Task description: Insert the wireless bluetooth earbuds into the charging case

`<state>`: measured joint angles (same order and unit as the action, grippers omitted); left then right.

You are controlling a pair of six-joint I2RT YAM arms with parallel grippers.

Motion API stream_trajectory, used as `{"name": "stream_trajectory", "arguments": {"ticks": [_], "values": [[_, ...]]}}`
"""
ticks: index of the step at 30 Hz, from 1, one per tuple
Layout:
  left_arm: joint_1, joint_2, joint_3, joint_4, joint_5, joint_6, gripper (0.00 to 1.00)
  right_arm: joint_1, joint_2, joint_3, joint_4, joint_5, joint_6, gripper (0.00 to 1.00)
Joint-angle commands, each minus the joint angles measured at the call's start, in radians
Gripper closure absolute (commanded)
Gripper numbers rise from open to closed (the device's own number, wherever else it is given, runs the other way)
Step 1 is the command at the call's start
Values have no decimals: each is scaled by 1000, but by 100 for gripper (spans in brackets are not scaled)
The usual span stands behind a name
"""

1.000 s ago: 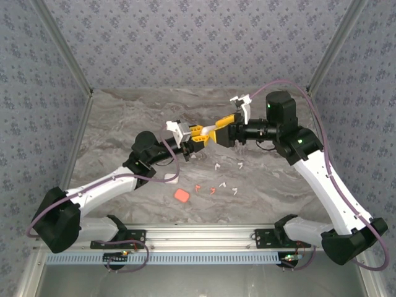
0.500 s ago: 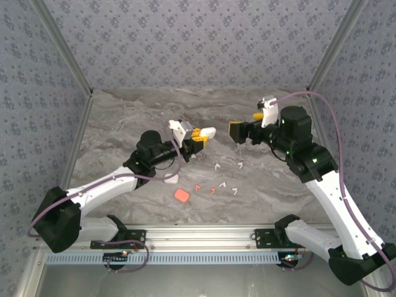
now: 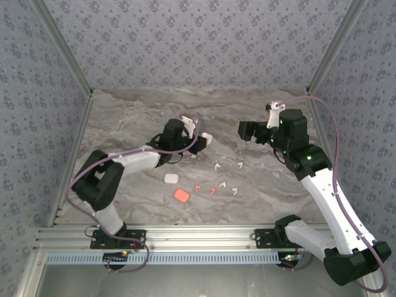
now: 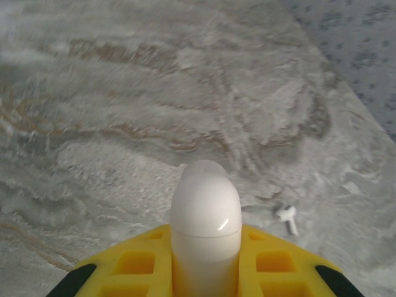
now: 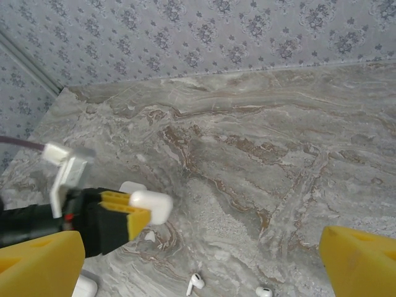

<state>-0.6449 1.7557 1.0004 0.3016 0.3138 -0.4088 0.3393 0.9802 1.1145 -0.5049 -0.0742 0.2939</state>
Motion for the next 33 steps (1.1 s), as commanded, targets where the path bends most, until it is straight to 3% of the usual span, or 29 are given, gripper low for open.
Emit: {"name": "stream_trajectory", "arguments": {"ticks": [1, 7, 16, 21, 26, 33], "values": [[1, 90, 106, -54, 27, -102, 100, -11, -10, -18, 2, 4, 28, 0], [1, 224, 199, -68, 33, -157, 94, -19, -11, -34, -4, 1, 33, 0], [9, 308, 226, -73, 22, -197, 67, -22, -15, -50, -5, -3, 42, 0], [20, 262, 192, -75, -19, -189, 53, -23, -9, -54, -3, -12, 38, 1], [33, 158, 153, -113, -86, -147, 45, -24, 23, -51, 5, -71, -8, 0], [87, -67, 52, -145, -145, -96, 38, 21, 148, -25, 25, -167, -208, 0]]}}
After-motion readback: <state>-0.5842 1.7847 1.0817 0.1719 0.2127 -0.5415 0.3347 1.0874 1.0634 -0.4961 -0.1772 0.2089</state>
